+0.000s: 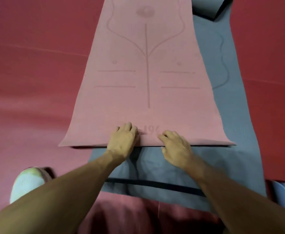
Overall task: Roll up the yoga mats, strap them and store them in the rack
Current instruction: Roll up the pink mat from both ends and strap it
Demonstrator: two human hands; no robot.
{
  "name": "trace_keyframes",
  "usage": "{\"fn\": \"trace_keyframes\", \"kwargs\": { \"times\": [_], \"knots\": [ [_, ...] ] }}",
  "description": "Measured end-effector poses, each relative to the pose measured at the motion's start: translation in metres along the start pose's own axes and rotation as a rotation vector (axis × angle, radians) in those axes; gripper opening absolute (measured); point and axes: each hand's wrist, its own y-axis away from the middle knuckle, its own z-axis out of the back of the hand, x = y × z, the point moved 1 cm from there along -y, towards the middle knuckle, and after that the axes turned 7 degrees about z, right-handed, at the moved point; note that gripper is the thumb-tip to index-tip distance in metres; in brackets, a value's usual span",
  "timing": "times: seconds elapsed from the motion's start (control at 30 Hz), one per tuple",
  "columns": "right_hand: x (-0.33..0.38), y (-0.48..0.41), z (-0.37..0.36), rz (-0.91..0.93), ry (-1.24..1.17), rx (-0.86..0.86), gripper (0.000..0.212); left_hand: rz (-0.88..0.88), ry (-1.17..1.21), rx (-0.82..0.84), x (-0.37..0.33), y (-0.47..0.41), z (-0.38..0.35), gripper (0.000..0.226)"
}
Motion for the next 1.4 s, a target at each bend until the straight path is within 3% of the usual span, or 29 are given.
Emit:
{"fn": "trace_keyframes", "kwargs": {
  "times": [0.1,0.2,0.3,0.43,0.57,0.77,1.07,1.23,1.4],
  "knots": [
    [-0.002,-0.007,-0.008,0.004,0.033,-0.066,0.055,0.076,0.030,-0.126,0.006,-0.016,-0.009,0.025],
    [-0.002,-0.013,-0.017,-0.001,0.053,-0.110,0.050,0.020,0.027,-0.179,0.001,-0.017,-0.016,0.008],
    [0.004,-0.017,-0.025,-0.017,0.098,-0.169,0.037,-0.055,-0.011,-0.235,0.004,-0.007,-0.027,0.007],
    [0.007,-0.019,-0.034,-0.024,0.079,-0.236,0.029,-0.124,-0.022,-0.099,0.013,0.006,-0.039,0.049],
    [0.006,-0.021,-0.033,0.002,0.048,-0.258,0.038,-0.138,-0.062,0.006,0.012,0.010,-0.034,0.047],
    [0.018,-0.019,-0.020,-0.039,0.061,-0.097,0.016,-0.154,-0.078,0.024,0.006,0.011,-0.021,0.025],
    [0.059,-0.014,-0.027,0.058,0.075,0.155,0.033,-0.105,-0.008,0.311,0.036,0.044,-0.003,0.035],
    [0.065,-0.005,-0.039,0.021,-0.003,0.129,0.032,-0.077,0.056,0.327,0.047,0.060,-0.014,0.057],
    [0.061,-0.007,-0.034,0.042,-0.109,0.122,0.026,-0.070,0.091,0.268,0.045,0.063,-0.031,0.039]
  ]
}}
